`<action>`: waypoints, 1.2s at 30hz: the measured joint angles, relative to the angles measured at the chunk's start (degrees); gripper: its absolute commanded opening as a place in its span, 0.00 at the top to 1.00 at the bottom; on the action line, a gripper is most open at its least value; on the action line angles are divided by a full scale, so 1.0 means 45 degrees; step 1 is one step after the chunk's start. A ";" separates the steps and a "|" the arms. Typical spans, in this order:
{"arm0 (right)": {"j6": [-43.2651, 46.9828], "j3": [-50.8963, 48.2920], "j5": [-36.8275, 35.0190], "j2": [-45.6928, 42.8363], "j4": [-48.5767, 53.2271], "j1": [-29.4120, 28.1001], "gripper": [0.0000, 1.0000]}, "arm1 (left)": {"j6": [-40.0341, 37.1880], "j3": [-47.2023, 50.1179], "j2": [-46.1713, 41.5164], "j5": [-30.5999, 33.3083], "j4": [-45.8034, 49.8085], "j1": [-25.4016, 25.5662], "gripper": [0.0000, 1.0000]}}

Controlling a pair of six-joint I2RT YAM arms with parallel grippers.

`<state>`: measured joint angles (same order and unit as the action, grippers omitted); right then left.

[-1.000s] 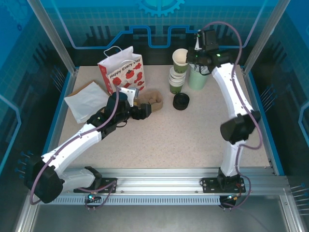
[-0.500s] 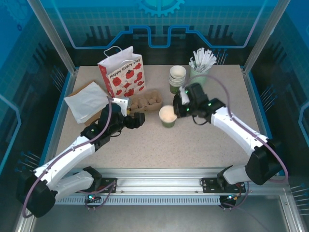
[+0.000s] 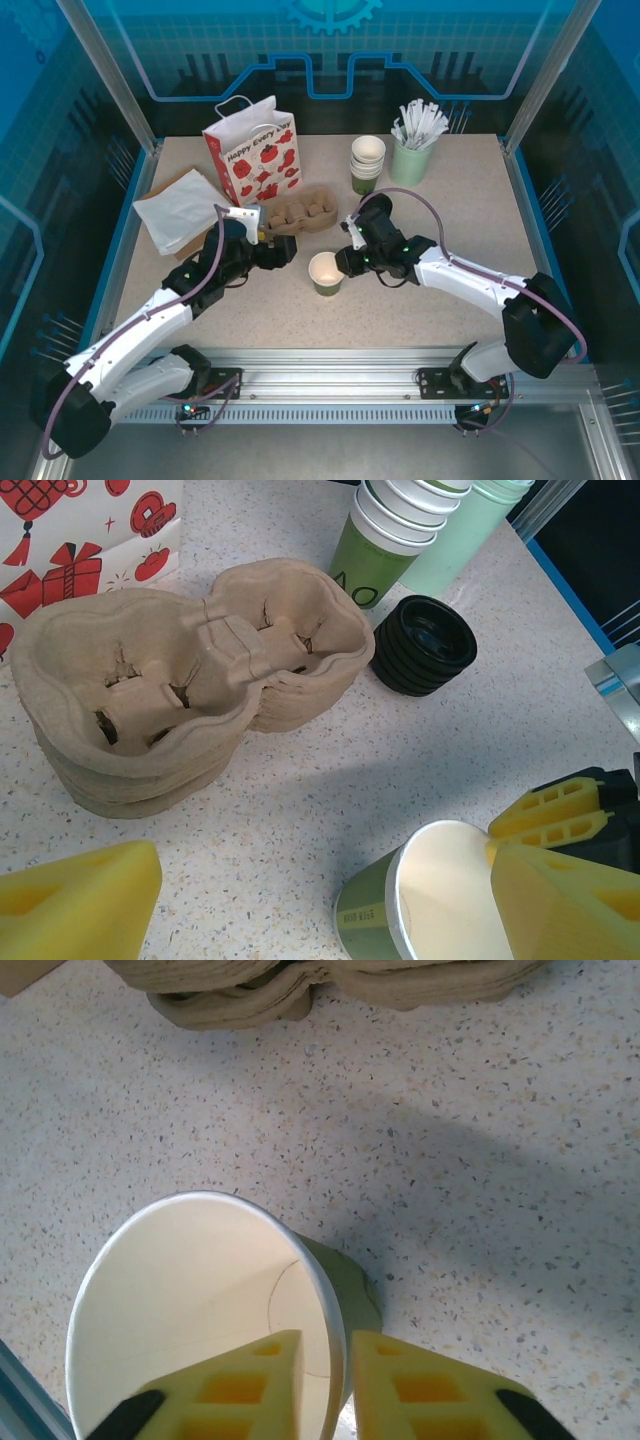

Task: Pack the takeout coffee

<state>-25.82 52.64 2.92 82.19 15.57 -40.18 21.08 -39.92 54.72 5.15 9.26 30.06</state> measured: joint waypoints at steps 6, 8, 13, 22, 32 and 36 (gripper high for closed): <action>0.0393 0.0369 -0.0612 -0.0617 0.1020 0.0024 0.40 | 0.0010 0.0000 -0.0053 -0.0112 0.0063 0.0000 0.12; 0.0656 0.0631 -0.0860 -0.1263 0.1443 0.0238 0.33 | 0.0063 0.0000 -0.0053 -0.0301 0.0068 0.0005 0.12; 0.1243 0.1647 -0.1394 -0.2045 0.2025 0.2778 0.31 | 0.0287 -0.0117 0.0296 -0.0758 -0.0209 0.0155 0.12; 0.1792 0.3944 -0.2900 0.2191 0.2671 0.5095 0.42 | 0.0316 -0.1239 0.1933 -0.1035 -0.0413 0.0695 0.12; 0.1802 0.5901 -0.2968 0.5367 0.2759 0.5149 0.55 | 0.0287 -0.1452 0.2443 -0.1059 -0.0461 0.0801 0.12; 0.1787 0.6339 -0.2914 0.6110 0.2739 0.5168 0.63 | 0.0282 -0.1452 0.2589 -0.1059 -0.0461 0.0850 0.12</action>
<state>-17.78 81.17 -10.20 109.69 27.90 -16.93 22.35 -46.46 66.37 0.38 7.18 33.89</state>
